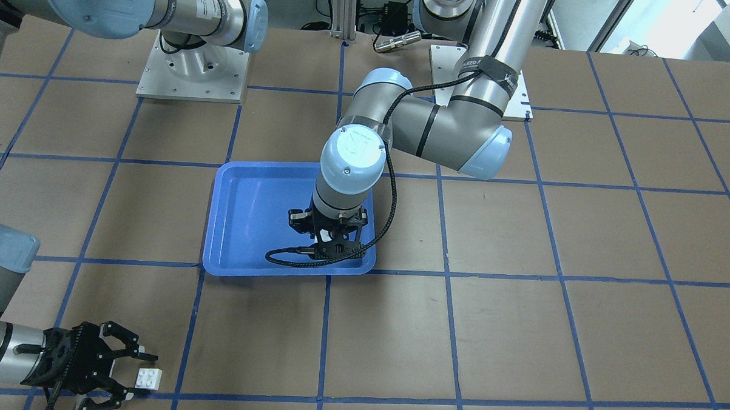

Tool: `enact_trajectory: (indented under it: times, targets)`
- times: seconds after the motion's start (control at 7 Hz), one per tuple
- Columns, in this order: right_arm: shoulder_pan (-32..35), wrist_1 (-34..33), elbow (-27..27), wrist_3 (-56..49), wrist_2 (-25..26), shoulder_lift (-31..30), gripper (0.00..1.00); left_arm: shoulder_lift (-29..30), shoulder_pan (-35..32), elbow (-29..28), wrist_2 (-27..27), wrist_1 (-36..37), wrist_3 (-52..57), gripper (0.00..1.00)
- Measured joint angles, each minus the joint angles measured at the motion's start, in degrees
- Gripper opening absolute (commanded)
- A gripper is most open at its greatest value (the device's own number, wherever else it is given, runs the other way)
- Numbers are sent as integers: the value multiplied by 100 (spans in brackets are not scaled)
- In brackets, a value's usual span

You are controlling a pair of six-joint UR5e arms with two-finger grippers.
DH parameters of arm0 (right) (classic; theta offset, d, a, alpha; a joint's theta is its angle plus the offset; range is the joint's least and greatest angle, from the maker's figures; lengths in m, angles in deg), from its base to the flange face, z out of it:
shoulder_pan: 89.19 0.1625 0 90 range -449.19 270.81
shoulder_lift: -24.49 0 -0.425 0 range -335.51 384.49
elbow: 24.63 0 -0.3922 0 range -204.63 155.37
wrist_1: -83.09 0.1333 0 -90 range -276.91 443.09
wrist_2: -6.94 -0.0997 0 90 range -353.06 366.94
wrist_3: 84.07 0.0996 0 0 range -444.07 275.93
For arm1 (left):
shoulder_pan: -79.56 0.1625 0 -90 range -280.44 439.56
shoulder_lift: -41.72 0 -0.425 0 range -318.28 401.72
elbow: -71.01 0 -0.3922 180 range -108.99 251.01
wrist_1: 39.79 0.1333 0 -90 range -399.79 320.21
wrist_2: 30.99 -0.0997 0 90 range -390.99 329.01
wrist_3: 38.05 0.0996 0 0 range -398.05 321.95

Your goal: Assemble white blocks and place on blue tray

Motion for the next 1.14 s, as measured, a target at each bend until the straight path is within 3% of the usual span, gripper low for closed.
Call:
enact_trajectory:
  times: [0.14, 0.71, 1.14]
  targets:
    - [-3, 0, -21, -2, -3, -1, 0, 13, -154, 176, 60, 195, -159, 0]
    - [10, 147, 51, 61, 236, -402, 0, 105, -424, 338, 100, 368, -557, 0]
    - [45, 414, 1023, 68, 334, -1442, 0, 227, -492, 344, 107, 374, -573, 0]
